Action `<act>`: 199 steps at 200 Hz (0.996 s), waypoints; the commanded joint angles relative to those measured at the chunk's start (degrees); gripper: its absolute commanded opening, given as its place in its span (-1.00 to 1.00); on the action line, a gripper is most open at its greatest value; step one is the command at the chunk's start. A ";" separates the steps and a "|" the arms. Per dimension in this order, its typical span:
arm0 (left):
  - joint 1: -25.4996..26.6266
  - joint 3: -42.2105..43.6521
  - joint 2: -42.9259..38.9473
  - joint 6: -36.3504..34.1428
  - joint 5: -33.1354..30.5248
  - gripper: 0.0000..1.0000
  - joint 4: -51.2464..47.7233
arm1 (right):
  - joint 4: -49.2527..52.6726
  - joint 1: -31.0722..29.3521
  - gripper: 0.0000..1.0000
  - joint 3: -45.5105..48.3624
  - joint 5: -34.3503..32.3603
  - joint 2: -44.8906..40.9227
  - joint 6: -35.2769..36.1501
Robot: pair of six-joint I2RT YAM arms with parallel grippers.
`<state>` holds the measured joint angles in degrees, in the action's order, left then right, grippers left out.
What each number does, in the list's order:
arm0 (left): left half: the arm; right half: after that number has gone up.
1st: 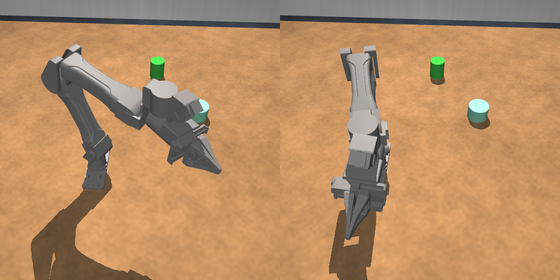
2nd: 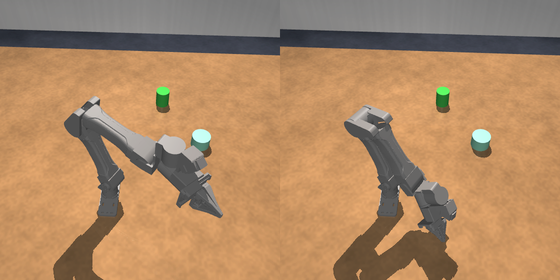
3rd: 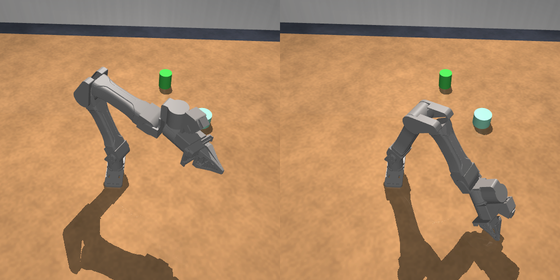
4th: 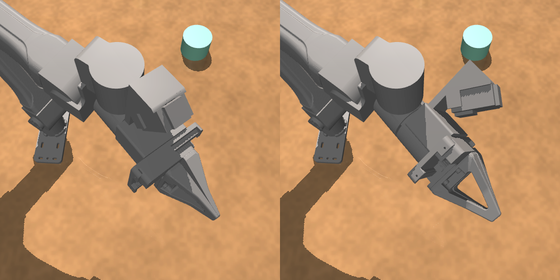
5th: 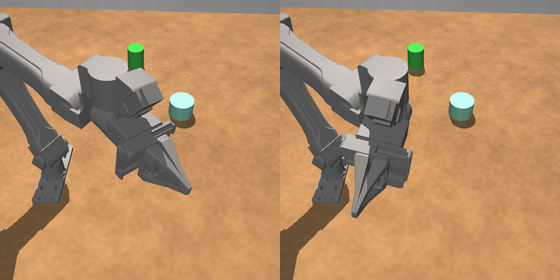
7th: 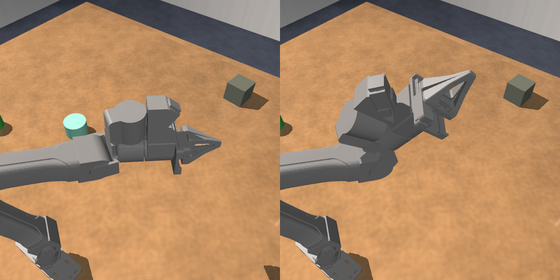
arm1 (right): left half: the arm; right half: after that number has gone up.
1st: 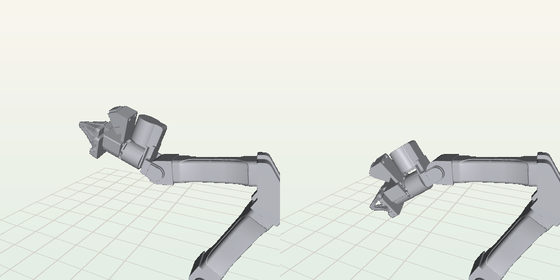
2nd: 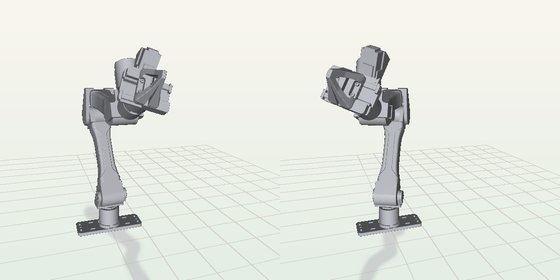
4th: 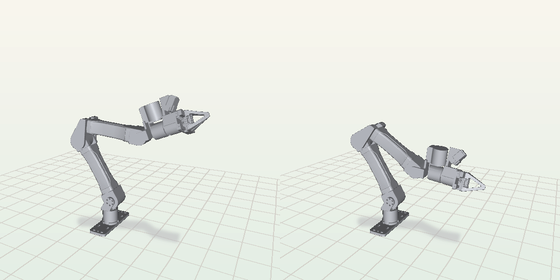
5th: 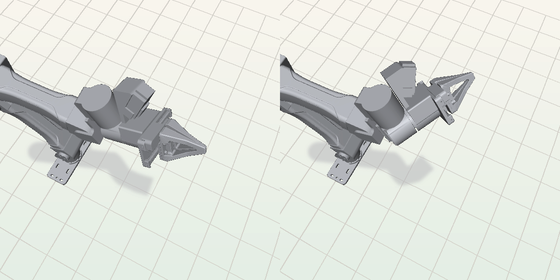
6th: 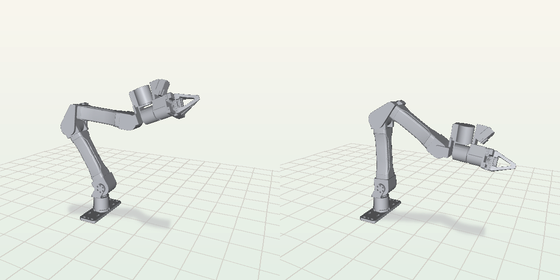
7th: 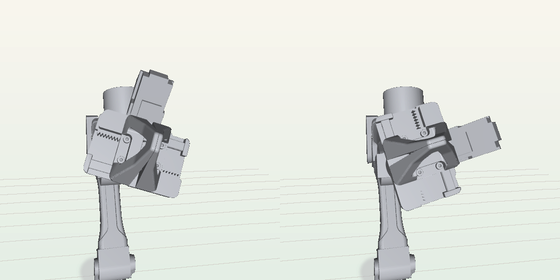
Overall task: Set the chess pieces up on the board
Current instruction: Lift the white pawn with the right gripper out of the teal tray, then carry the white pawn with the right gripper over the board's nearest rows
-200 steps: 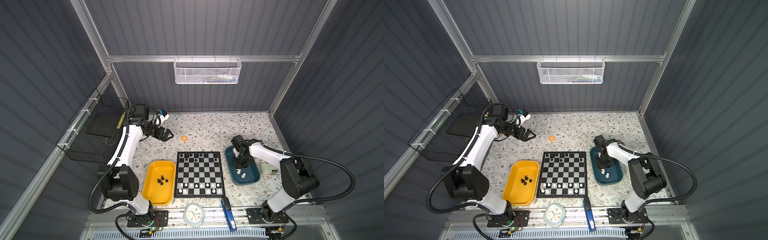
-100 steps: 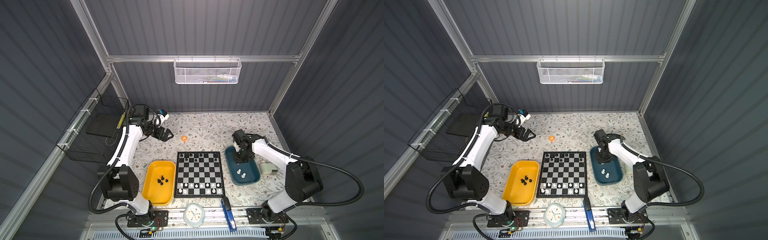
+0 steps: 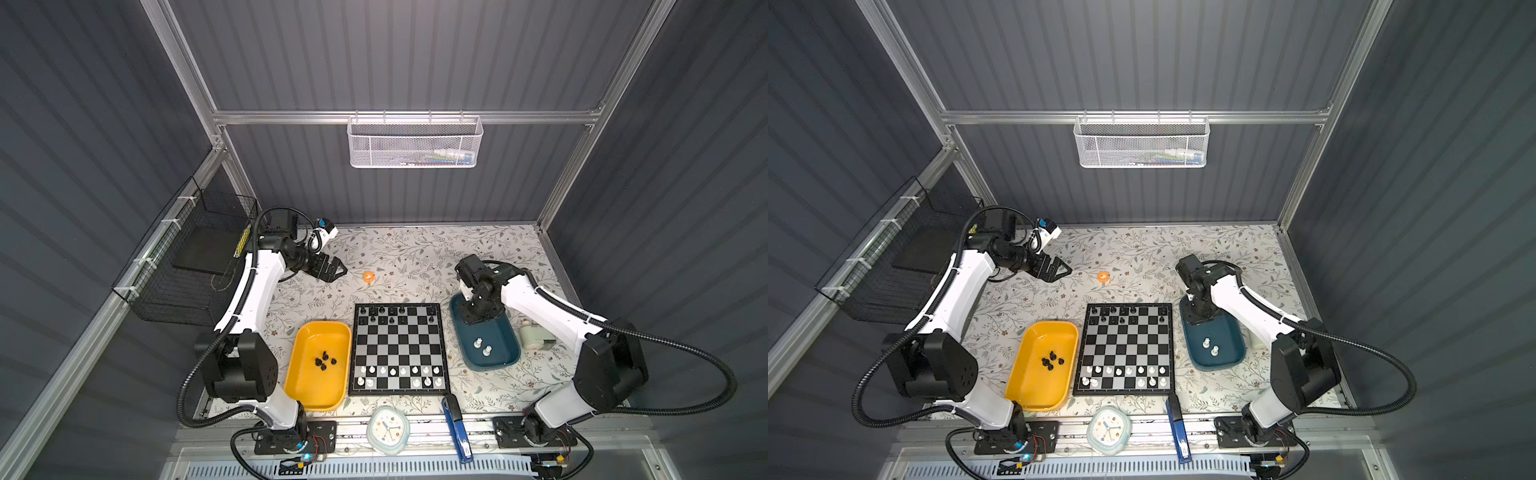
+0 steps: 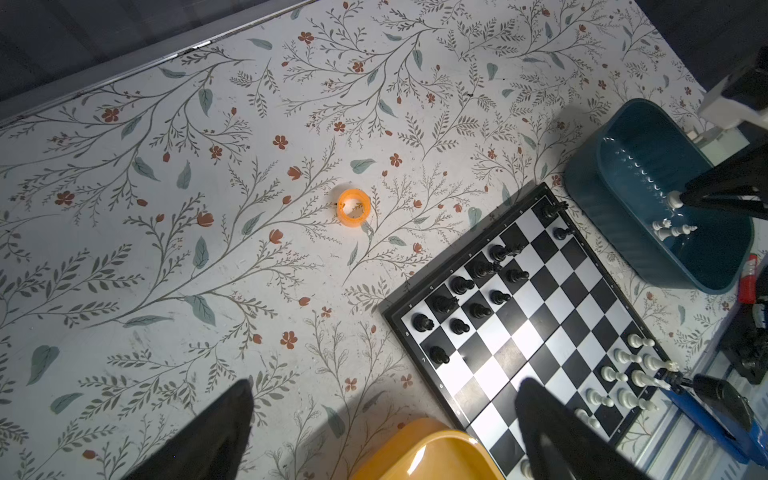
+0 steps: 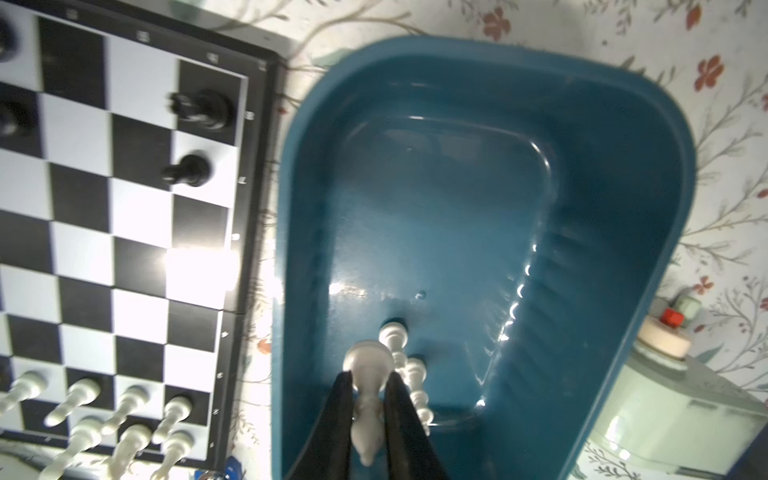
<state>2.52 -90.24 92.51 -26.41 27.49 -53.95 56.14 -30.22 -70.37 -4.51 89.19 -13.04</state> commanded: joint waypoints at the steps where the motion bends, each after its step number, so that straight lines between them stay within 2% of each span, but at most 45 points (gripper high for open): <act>1: -0.33 0.94 -1.70 0.44 0.40 0.99 0.38 | 3.47 -2.51 -0.64 -2.85 -1.02 -0.30 -1.17; 70: -0.33 0.95 -1.10 2.02 1.31 0.99 1.68 | 5.70 -13.22 -0.63 -9.88 -0.27 3.92 -4.58; 199: -0.33 1.58 -2.95 3.11 0.31 0.99 3.11 | 3.75 -30.86 -0.63 -17.11 2.09 12.36 -11.48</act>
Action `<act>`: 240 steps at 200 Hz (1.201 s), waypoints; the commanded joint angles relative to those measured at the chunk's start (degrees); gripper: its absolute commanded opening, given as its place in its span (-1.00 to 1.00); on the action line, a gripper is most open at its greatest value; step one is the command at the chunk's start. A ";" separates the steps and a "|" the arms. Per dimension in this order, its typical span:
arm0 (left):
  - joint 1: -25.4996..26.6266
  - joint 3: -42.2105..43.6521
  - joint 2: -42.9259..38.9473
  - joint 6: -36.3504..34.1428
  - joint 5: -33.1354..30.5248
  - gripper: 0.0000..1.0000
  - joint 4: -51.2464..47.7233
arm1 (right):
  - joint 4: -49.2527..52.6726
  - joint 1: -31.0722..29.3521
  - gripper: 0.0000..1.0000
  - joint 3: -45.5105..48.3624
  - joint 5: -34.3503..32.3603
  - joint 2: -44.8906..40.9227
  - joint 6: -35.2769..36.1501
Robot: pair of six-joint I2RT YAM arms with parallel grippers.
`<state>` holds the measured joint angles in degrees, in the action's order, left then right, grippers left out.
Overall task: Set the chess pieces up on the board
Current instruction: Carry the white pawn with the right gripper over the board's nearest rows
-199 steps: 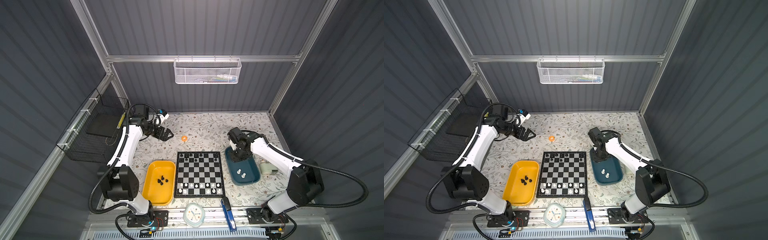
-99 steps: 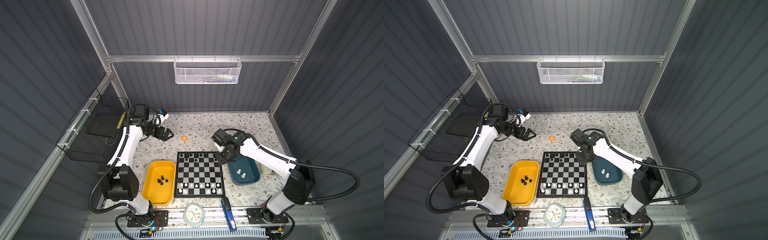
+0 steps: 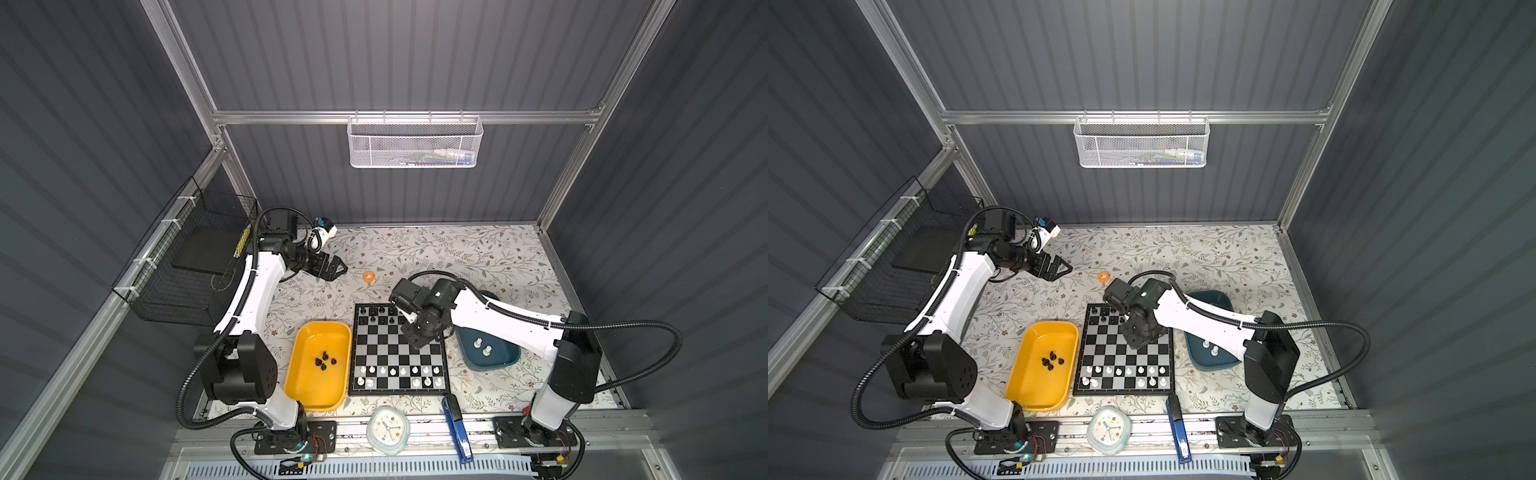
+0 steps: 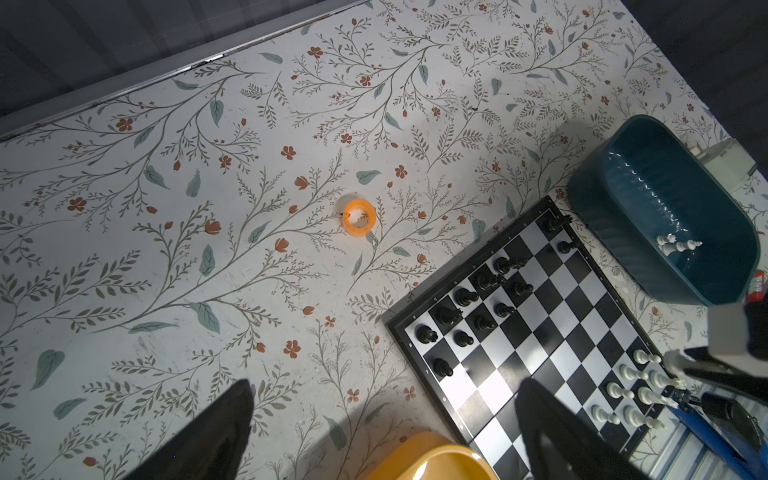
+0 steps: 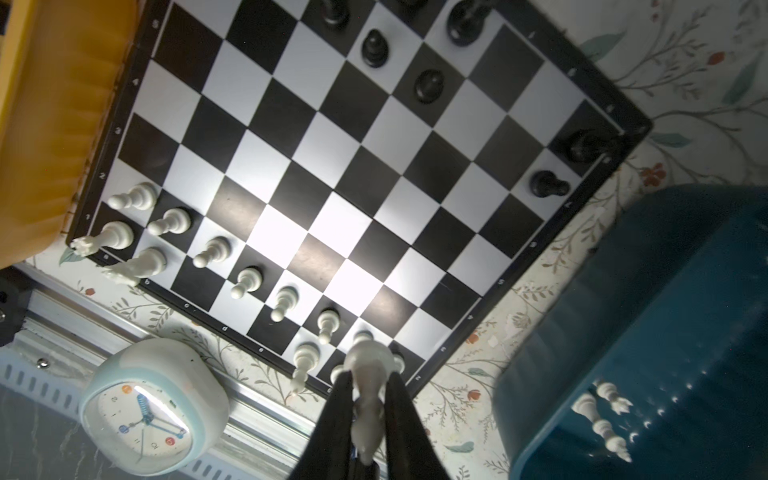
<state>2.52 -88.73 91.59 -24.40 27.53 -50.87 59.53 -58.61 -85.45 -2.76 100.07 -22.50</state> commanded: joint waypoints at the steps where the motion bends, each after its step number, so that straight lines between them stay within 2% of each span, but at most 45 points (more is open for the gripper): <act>1: -0.33 0.02 -2.03 1.11 0.26 0.99 0.01 | 0.43 -2.56 -0.63 -2.06 0.32 1.50 -2.06; 124: -0.41 3.42 -7.46 2.10 0.05 0.99 1.99 | -1.68 -11.56 -0.63 -4.28 0.48 7.20 -4.00; 240: -0.42 6.47 -9.76 -5.27 10.20 0.99 -3.38 | -2.57 -12.79 -0.63 -5.43 1.07 10.33 -1.90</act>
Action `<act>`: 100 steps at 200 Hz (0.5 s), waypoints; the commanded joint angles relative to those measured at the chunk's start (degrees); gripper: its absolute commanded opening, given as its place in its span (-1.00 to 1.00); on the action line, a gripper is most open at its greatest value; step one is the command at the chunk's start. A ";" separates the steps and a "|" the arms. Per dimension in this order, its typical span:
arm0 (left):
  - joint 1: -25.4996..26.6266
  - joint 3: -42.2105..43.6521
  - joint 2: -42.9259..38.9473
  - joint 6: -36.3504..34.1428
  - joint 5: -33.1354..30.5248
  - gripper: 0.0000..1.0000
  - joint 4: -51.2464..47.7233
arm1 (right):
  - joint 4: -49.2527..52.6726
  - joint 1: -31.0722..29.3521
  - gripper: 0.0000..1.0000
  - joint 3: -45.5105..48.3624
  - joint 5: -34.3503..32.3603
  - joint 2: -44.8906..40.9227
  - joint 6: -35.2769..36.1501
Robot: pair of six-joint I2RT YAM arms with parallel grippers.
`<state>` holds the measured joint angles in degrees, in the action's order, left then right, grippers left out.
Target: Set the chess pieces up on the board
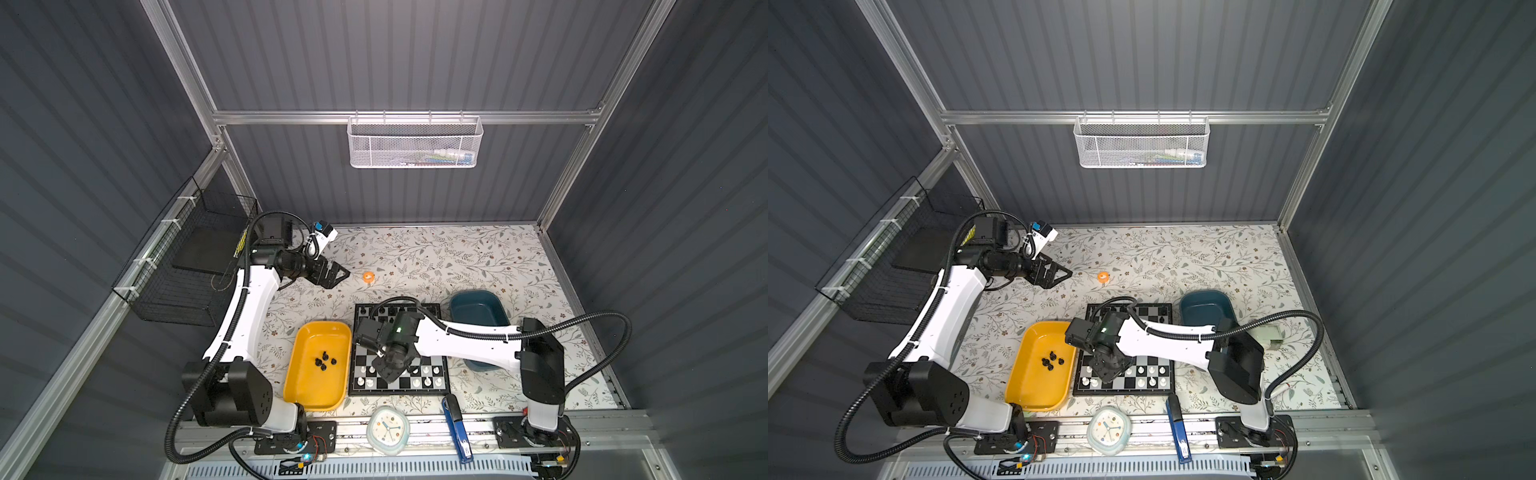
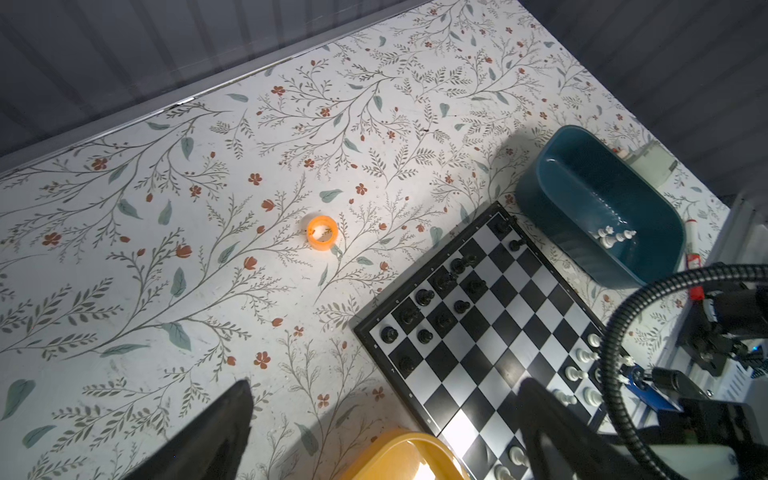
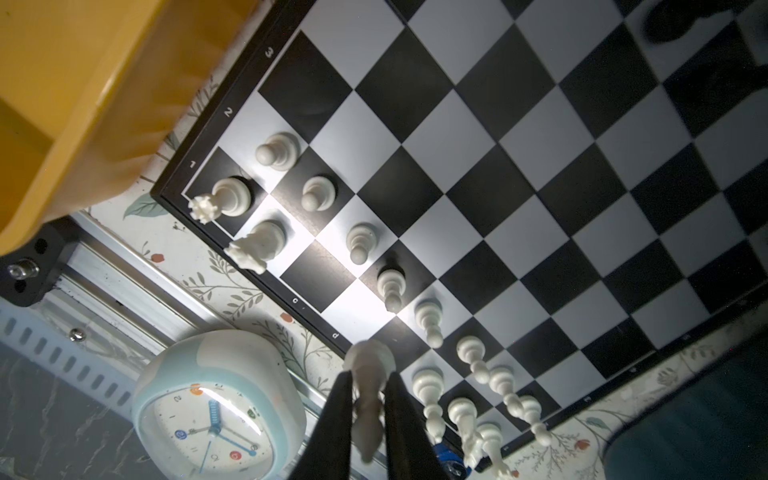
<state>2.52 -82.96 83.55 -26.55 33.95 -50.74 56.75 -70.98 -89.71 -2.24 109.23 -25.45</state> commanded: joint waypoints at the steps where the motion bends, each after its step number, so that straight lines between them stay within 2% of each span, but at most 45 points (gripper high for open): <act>1: -0.42 0.65 -1.72 -3.28 3.81 0.99 -3.59 | 0.20 -0.45 -0.63 -1.17 0.56 1.17 1.12; 49: -0.41 -1.05 -1.84 -7.48 5.39 0.99 -7.00 | 0.03 -0.65 -0.63 -0.89 1.01 1.59 3.65; 100: -0.40 -1.33 -2.86 -8.10 3.98 0.99 -9.38 | -0.64 -0.83 -0.63 0.04 1.56 1.78 5.22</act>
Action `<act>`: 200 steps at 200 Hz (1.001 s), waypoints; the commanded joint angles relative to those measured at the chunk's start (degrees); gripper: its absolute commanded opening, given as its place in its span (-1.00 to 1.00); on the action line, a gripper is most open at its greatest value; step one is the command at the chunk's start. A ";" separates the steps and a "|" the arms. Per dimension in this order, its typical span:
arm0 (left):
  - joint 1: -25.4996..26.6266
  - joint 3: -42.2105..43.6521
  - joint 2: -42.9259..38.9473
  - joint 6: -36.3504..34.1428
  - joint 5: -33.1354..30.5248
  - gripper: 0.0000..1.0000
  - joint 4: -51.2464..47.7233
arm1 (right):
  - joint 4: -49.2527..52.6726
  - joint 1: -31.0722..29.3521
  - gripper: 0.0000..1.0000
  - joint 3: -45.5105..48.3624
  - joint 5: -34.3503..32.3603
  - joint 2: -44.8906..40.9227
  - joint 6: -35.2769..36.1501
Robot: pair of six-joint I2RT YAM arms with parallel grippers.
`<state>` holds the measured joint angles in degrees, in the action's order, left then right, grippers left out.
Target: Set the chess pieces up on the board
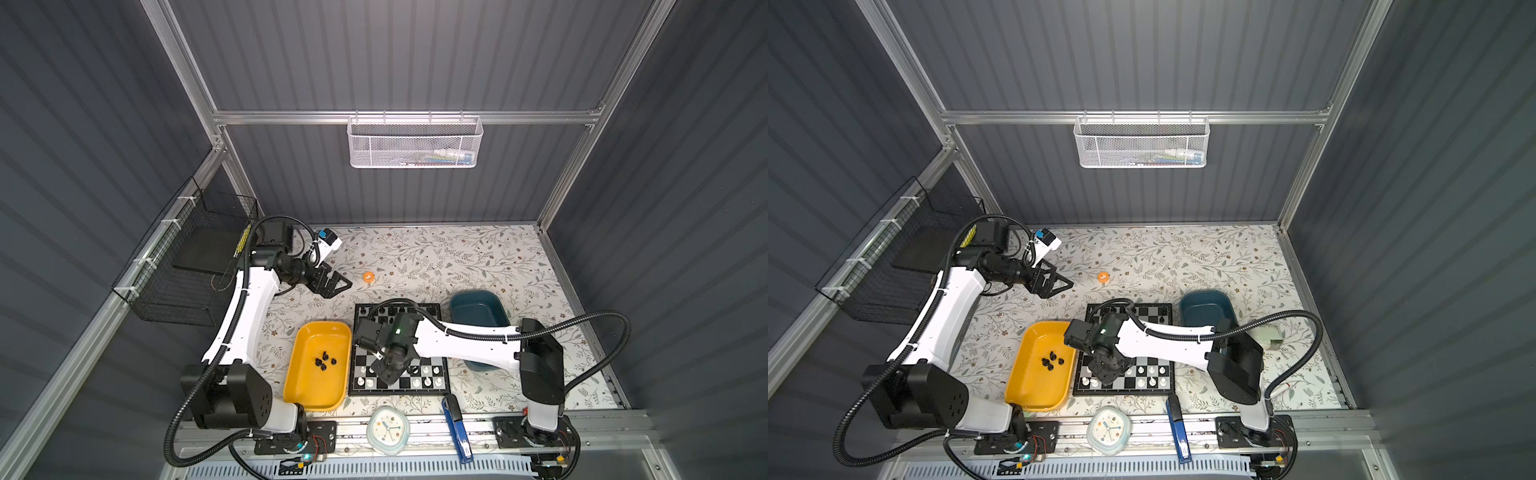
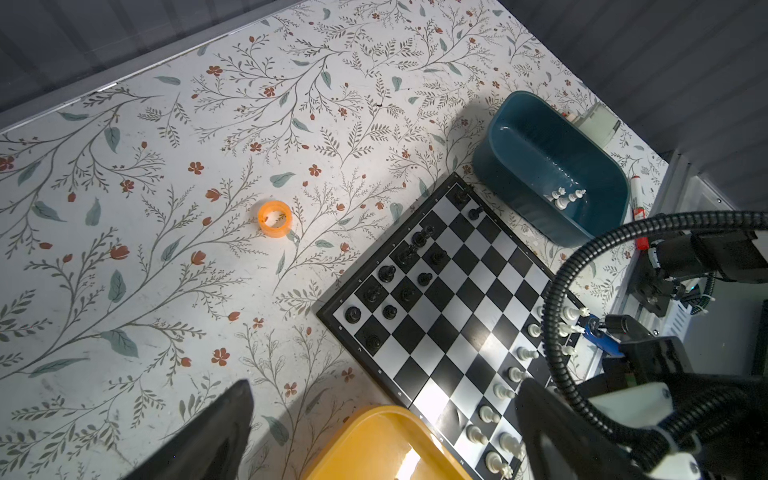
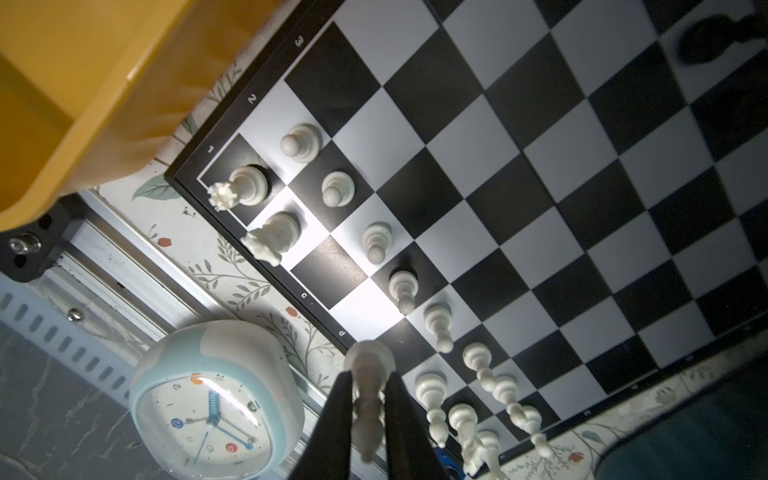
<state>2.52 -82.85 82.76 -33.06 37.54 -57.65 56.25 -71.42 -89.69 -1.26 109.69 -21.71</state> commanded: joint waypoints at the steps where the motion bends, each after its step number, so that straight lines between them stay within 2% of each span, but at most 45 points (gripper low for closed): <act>1: -0.41 -1.39 -2.12 -1.53 0.41 0.99 -2.39 | -0.24 -0.39 -0.63 0.07 0.61 1.32 1.49; 200: -0.42 -0.29 -4.18 2.11 -1.23 0.99 1.95 | -2.90 -2.15 -0.63 -1.36 1.95 5.69 2.88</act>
<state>2.52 -82.85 80.36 -31.90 36.56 -56.10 53.25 -73.30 -89.82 0.30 114.13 -19.03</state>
